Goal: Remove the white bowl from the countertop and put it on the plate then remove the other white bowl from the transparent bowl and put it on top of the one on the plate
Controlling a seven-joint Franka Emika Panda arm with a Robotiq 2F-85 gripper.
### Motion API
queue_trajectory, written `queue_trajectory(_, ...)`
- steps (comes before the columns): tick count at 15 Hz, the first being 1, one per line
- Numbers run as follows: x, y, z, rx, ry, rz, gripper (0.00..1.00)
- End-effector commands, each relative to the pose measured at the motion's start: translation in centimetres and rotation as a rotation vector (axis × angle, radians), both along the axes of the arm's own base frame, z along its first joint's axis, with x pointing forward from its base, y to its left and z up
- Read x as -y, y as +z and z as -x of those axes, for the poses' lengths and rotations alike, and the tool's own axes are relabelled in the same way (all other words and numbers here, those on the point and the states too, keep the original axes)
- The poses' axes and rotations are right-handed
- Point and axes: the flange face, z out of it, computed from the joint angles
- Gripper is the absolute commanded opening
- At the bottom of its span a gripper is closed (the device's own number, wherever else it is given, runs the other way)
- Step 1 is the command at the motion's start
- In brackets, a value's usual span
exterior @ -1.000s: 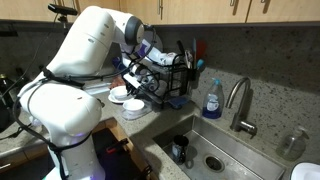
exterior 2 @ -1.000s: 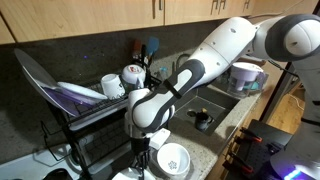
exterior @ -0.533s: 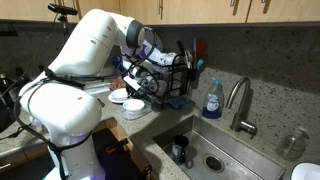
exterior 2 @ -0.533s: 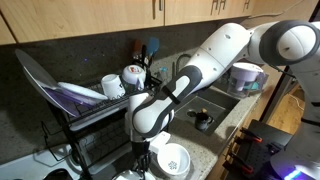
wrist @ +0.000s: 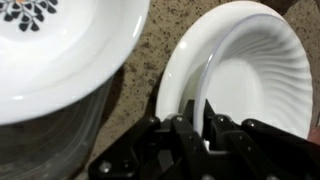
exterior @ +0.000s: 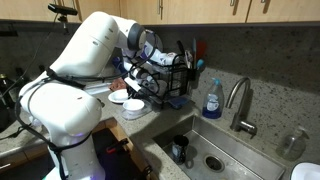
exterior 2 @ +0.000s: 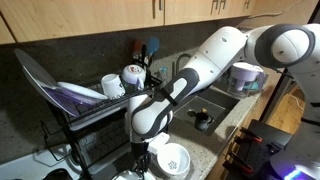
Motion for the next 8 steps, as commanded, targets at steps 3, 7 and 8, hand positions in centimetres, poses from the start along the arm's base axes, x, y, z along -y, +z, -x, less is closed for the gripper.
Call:
queue_trajectory(3, -0.27, 0.32, -0.62, -0.014, -0.022, 0.018, 0.21)
queue_trajectory(7, -0.25, 0.95, -0.43, -0.009, -0.026, 0.008, 0.50)
queue_trajectory(8, -0.34, 1.30, -0.25, -0.007, -0.030, 0.006, 0.59)
